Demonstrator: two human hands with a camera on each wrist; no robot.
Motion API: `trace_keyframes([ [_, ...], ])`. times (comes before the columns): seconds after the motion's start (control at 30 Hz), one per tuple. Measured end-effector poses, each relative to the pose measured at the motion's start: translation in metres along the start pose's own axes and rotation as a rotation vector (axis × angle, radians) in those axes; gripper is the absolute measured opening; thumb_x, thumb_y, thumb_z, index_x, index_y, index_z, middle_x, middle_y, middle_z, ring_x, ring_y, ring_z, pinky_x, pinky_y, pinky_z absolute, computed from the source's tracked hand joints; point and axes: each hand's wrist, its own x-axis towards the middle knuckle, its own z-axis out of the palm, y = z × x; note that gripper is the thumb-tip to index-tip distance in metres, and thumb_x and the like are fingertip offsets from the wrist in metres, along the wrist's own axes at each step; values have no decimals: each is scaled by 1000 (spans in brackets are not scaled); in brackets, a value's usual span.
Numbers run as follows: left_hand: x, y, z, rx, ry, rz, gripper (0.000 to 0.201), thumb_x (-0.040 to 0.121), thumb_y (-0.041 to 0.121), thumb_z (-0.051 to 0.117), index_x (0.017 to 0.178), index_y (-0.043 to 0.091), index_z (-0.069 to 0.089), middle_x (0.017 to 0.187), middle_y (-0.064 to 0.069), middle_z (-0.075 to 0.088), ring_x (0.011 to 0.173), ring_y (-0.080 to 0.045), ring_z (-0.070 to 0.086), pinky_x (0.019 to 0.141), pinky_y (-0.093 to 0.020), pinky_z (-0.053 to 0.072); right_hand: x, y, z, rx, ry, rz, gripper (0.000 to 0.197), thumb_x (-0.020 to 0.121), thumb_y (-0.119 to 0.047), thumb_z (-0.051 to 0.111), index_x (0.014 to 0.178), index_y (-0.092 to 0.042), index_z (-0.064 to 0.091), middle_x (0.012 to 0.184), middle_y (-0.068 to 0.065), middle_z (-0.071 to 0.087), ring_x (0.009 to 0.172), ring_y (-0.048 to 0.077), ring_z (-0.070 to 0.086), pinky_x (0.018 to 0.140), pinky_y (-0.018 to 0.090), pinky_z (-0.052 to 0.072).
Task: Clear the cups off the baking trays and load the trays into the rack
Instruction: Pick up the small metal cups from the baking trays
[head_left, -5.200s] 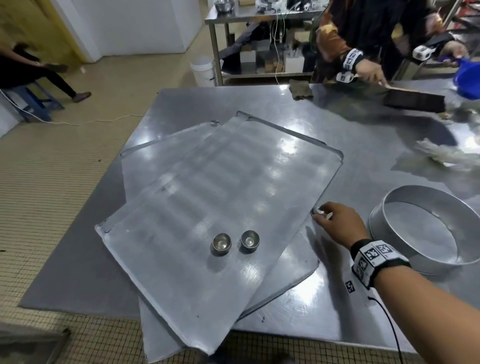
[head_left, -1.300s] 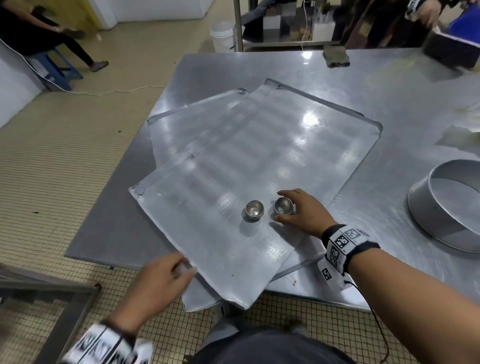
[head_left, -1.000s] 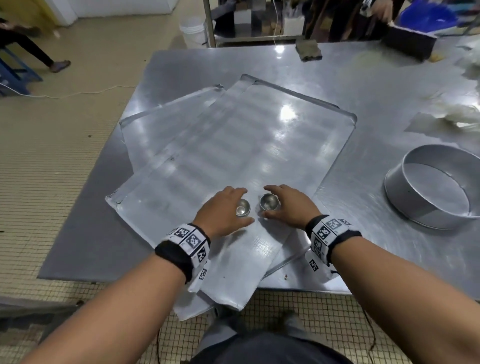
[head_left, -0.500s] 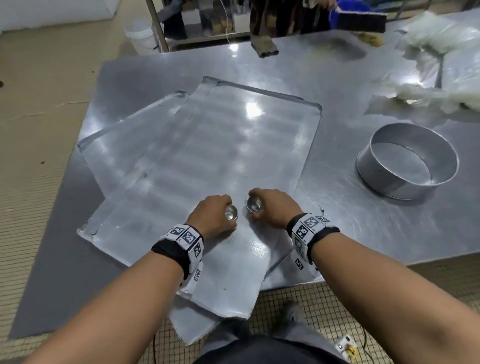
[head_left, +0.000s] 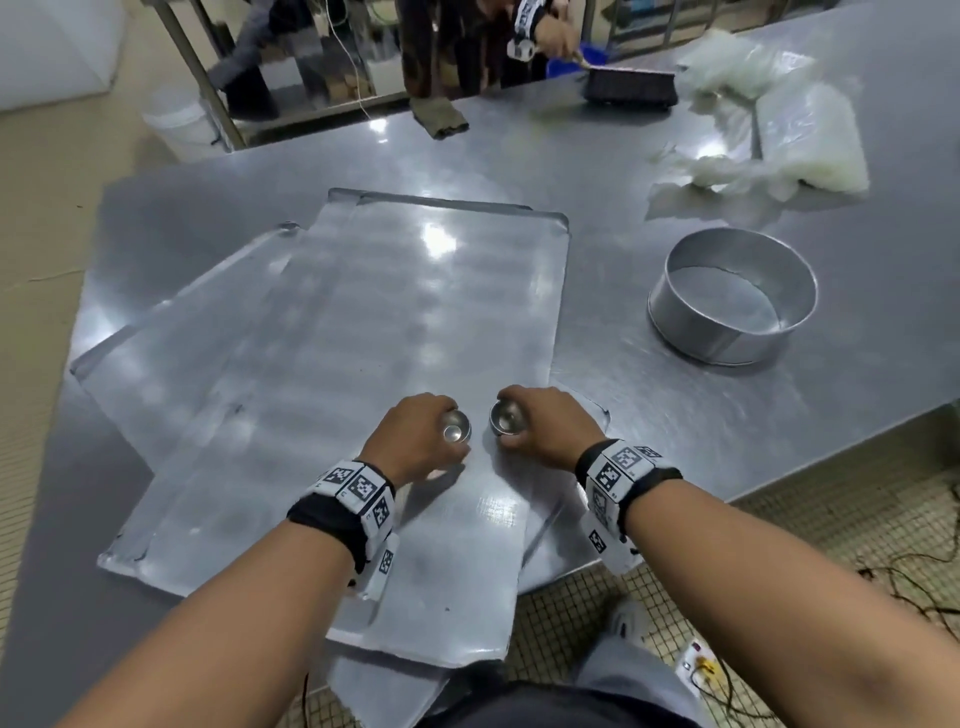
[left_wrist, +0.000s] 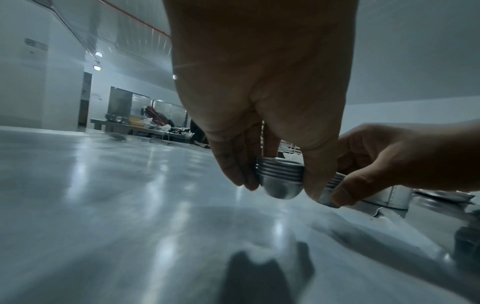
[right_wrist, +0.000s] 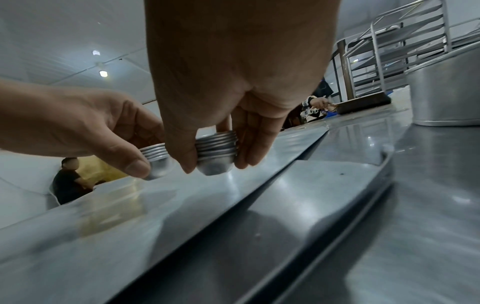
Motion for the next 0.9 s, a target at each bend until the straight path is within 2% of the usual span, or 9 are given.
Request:
trace_keyframes([
  [0.1, 7, 27, 4, -7, -2, 26, 46, 75, 35, 83, 115, 16, 71, 109, -3, 71, 102, -24, 65, 86, -36, 52, -8, 23, -14, 29, 27, 31, 55, 83, -35, 74, 134, -23, 57, 120, 4, 70, 107, 28, 63, 87, 37, 51],
  [0.27, 23, 85, 22, -31, -4, 27, 38, 71, 35, 84, 103, 18, 72, 98, 1, 72, 93, -21, 67, 80, -36, 55, -26, 82, -47, 42, 45, 49, 50, 80, -33, 75, 127, -24, 61, 115, 3, 71, 103, 28, 65, 86, 38, 52],
  [0.47, 51, 166, 58, -3, 20, 59, 42, 73, 38, 81, 109, 17, 71, 106, 0, 72, 98, -21, 66, 82, -33, 53, -49, 169, -87, -4, 61, 53, 52, 77, -42, 75, 126, -30, 61, 113, 0, 72, 104, 26, 65, 82, 35, 52],
  [0.63, 73, 223, 87, 28, 6, 97, 35, 73, 41, 77, 103, 24, 71, 101, 3, 71, 97, -21, 65, 80, -34, 52, -67, 229, -114, -3, 54, 72, 52, 77, -41, 75, 126, -30, 63, 116, -2, 72, 107, 24, 66, 84, 37, 54],
  [0.73, 82, 249, 106, 24, -16, 112, 39, 74, 40, 78, 110, 25, 70, 107, 2, 72, 100, -21, 66, 83, -34, 53, -75, 259, -124, -9, 43, 91, 56, 79, -41, 76, 132, -30, 60, 124, -3, 70, 111, 24, 65, 85, 34, 51],
  [0.83, 89, 268, 125, 18, -45, 114, 56, 77, 41, 80, 127, 22, 64, 118, 1, 71, 107, -22, 65, 91, -37, 53, -80, 282, -129, 2, 30, 120, 57, 79, -42, 77, 132, -32, 57, 124, -2, 69, 110, 24, 64, 87, 35, 51],
  [0.9, 95, 276, 136, 9, -75, 109, 62, 78, 42, 81, 133, 22, 59, 120, 1, 69, 107, -21, 64, 92, -36, 52, -82, 295, -130, 2, 26, 142, 60, 78, -42, 78, 133, -33, 56, 123, 0, 69, 110, 25, 63, 89, 36, 51],
])
